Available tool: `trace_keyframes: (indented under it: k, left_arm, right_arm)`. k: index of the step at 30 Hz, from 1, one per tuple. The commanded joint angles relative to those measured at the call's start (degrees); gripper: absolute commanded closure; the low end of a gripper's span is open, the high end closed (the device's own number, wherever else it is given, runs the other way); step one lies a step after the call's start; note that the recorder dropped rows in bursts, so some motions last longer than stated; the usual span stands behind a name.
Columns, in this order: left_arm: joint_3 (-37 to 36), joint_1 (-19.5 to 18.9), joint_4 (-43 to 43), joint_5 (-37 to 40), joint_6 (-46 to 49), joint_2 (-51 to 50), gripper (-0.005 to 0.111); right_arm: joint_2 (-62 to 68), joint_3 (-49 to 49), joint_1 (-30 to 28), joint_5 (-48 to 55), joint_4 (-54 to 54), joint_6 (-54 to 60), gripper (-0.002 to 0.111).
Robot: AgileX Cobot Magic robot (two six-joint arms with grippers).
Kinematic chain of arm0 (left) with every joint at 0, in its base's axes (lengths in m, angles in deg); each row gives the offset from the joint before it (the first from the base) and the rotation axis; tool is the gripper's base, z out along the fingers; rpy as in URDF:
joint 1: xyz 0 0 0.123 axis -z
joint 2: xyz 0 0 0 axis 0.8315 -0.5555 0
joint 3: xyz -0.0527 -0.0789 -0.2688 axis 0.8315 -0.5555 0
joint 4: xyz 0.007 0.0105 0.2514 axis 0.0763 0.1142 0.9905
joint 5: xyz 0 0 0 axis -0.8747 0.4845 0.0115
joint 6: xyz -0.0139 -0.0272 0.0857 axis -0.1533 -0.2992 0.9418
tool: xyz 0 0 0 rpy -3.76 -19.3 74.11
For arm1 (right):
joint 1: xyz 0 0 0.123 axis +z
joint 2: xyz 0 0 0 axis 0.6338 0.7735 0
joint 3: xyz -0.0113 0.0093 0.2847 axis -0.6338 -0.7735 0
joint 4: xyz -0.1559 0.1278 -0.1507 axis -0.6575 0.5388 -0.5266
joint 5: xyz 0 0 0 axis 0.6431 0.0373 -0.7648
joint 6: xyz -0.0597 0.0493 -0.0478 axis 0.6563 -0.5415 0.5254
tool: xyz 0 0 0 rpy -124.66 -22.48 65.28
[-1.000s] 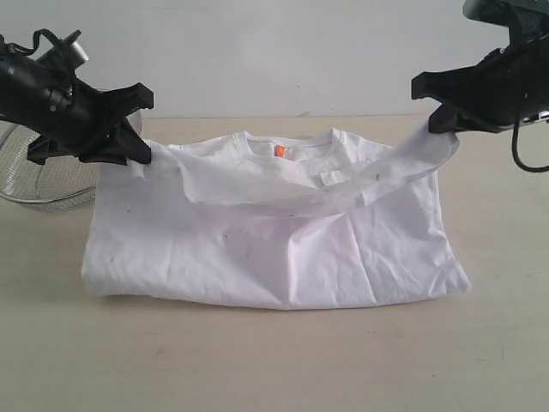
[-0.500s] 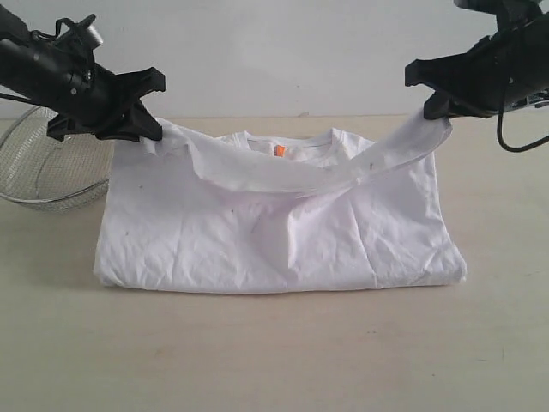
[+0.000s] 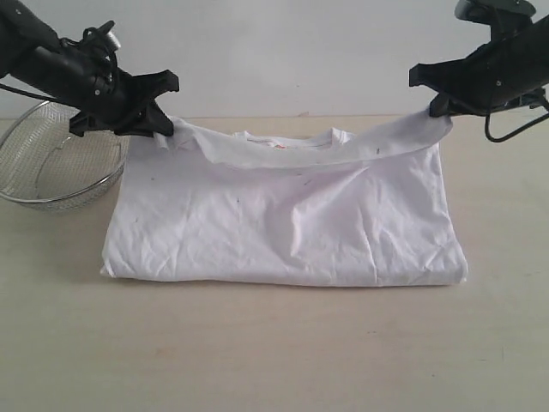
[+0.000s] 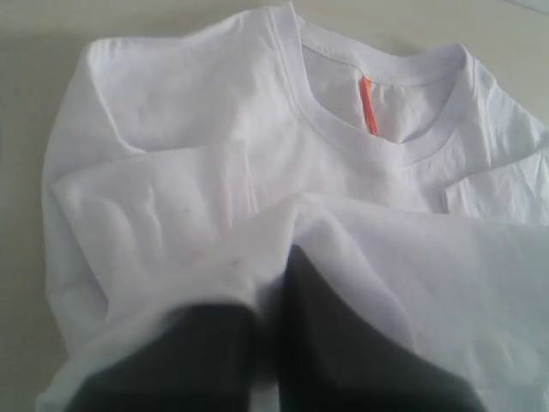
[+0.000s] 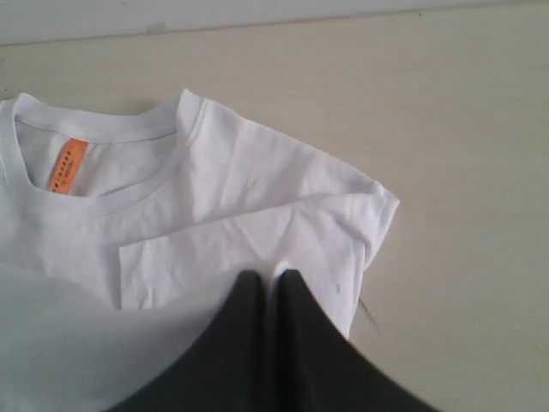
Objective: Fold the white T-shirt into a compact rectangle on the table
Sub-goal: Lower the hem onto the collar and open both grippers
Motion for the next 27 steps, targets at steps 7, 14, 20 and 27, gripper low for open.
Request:
trace_keyframes:
  k: [7, 14, 20, 27]
  left_arm:
    - [6.1, -0.2, -0.3, -4.4, 1.7, -5.8, 0.102]
    - [6.9, -0.2, -0.1, -6.7, 1.7, -7.9, 0.102]
    - [6.9, -0.2, -0.5, -8.5, 1.7, -8.6, 0.102]
    - [6.9, -0.2, -0.5, -9.7, 1.9, -8.6, 0.063]
  right_arm:
    - [9.4, 8.3, -0.4, -0.5, 0.2, 1.5, 0.108]
    - [10.2, 8.3, -0.4, -3.1, 1.3, 1.6, 0.108]
    - [10.2, 8.3, -0.2, -5.3, 1.8, 0.8, 0.108]
    - [10.2, 8.3, -0.2, -6.2, 2.8, 1.0, 0.075]
